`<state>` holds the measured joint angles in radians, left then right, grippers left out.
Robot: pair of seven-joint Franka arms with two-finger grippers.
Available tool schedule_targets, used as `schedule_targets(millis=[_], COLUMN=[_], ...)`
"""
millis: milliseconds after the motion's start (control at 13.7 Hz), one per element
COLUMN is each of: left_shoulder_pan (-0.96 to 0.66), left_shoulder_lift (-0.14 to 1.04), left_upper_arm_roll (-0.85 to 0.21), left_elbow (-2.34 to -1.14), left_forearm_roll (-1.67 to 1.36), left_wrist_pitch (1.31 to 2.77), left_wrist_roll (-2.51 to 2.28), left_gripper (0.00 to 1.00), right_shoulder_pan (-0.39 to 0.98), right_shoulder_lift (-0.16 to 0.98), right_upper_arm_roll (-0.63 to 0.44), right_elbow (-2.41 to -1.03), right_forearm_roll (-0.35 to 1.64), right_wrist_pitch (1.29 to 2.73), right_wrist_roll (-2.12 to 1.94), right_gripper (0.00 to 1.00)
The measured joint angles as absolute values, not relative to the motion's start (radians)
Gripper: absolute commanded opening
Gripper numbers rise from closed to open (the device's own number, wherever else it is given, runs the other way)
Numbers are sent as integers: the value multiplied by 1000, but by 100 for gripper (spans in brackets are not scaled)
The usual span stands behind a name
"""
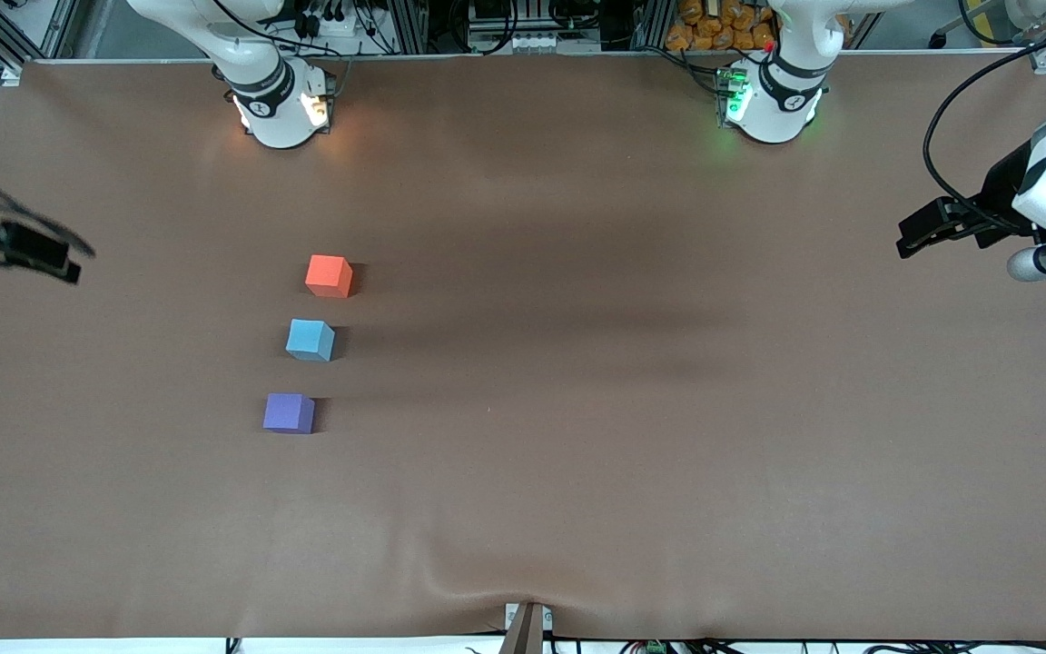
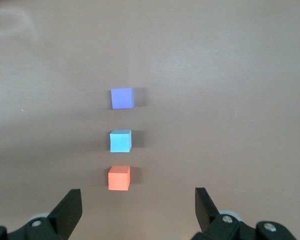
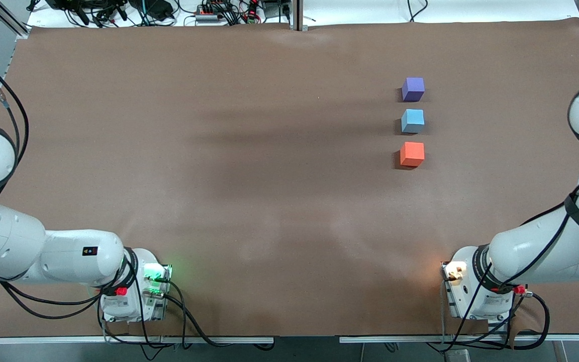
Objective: Place blue block between orange and purple blocks
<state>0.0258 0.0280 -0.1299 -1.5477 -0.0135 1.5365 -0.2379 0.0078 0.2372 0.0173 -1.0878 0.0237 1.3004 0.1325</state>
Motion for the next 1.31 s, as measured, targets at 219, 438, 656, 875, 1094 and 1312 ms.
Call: schedule_targets(millis=[219,438,656,875,1094,1312], left_shoulder_pan=[26,26,25,25,24,23], left_shoulder_lift=[28,28,28,28,28,28], left_upper_arm_roll=[-130,-130,-130,-130,-130,-138], left_elbow=[-1548,-1548,-1548,-1556,-1589,-1614], left_forearm_roll=[-14,-14,-14,-14,-14,-14], left_wrist_pitch=[1537,1537,1537,1537,1541,1561], left_wrist_roll=[-238,-238,-238,-238,-238,-236], left_gripper=[100,100,100,100,100,100], right_shoulder_pan=[5,5,-9,-15,-13,-13], right_shoulder_lift=[80,-20,-27,-17,-8,-6], right_upper_arm_roll=[18,18,10,7,15,17], right_elbow=[-1331,-1456,-1449,-1430,-1413,-1410], right_forearm_roll=[24,23,22,18,7,5], right_wrist_pitch=[1406,1412,1425,1433,1433,1432], right_wrist_roll=[176,66,35,24,20,19], right_gripper=[100,100,100,100,100,100])
